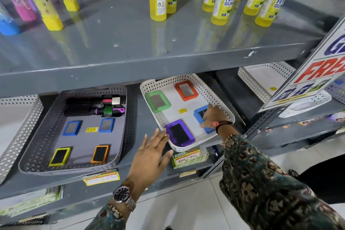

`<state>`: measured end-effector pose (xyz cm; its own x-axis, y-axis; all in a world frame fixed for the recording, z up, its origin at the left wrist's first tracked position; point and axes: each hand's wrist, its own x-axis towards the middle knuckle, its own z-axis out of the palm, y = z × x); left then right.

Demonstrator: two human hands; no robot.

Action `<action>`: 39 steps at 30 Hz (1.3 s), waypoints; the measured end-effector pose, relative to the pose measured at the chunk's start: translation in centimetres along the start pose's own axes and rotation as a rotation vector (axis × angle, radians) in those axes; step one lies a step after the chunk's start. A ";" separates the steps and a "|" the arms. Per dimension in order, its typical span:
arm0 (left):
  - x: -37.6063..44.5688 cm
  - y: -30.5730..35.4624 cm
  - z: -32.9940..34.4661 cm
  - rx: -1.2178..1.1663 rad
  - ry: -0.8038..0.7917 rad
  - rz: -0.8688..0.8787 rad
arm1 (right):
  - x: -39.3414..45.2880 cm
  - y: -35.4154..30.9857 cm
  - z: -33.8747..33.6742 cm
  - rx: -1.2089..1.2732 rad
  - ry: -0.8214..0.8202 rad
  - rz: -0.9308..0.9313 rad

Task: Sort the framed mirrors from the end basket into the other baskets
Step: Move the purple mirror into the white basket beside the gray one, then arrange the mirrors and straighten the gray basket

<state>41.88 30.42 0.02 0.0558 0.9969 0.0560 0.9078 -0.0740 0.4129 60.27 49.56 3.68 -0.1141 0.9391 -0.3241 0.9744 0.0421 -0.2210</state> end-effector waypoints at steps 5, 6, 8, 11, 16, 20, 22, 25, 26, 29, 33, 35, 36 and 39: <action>-0.1 0.1 0.1 -0.034 0.009 0.000 | 0.2 0.9 -0.2 -0.023 0.019 -0.017; -0.1 0.1 0.1 -0.030 0.007 0.001 | -0.1 0.7 -0.5 -0.008 0.024 0.001; -0.1 0.1 0.2 -0.024 -0.002 -0.003 | -1.8 0.2 -1.4 0.015 0.005 0.054; -0.1 0.0 0.4 -0.010 -0.018 -0.016 | -3.8 -0.4 -2.8 -0.099 -0.075 0.028; -0.2 0.0 0.7 -0.014 -0.015 -0.024 | -1.7 0.2 -1.3 -0.015 0.030 0.043; 0.0 0.8 0.5 -0.123 0.016 -0.071 | -1.1 0.4 -2.4 0.105 0.248 -0.083; 0.4 1.3 0.4 -0.118 -0.007 -0.069 | -0.6 1.0 -3.0 0.135 0.357 -0.085; 1.3 1.9 0.2 -0.087 -0.022 0.031 | -0.2 2.6 -3.2 0.161 0.339 -0.006; 1.6 2.1 0.1 -0.094 -0.018 0.059 | -0.2 3.1 -3.0 0.160 0.323 0.009; 1.9 2.3 -0.1 -0.114 0.038 0.095 | -0.5 3.9 -2.5 0.202 0.369 0.034; 1.9 1.4 -0.3 -0.116 0.072 0.102 | -0.8 4.5 -2.2 0.241 0.362 0.063; 2.0 0.7 -0.3 -0.140 0.055 0.113 | -1.1 4.8 -2.2 0.263 0.366 0.064; 1.9 0.4 -0.3 -0.157 0.051 0.122 | -1.2 4.9 -2.1 0.294 0.379 0.058; 1.6 -0.5 -0.6 -0.179 0.054 0.123 | -1.6 5.2 -1.9 0.353 0.359 0.049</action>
<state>41.31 32.09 0.46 0.1353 0.9774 0.1626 0.8068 -0.2039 0.5546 65.86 48.91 4.81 0.0647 0.9977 -0.0189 0.8448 -0.0648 -0.5311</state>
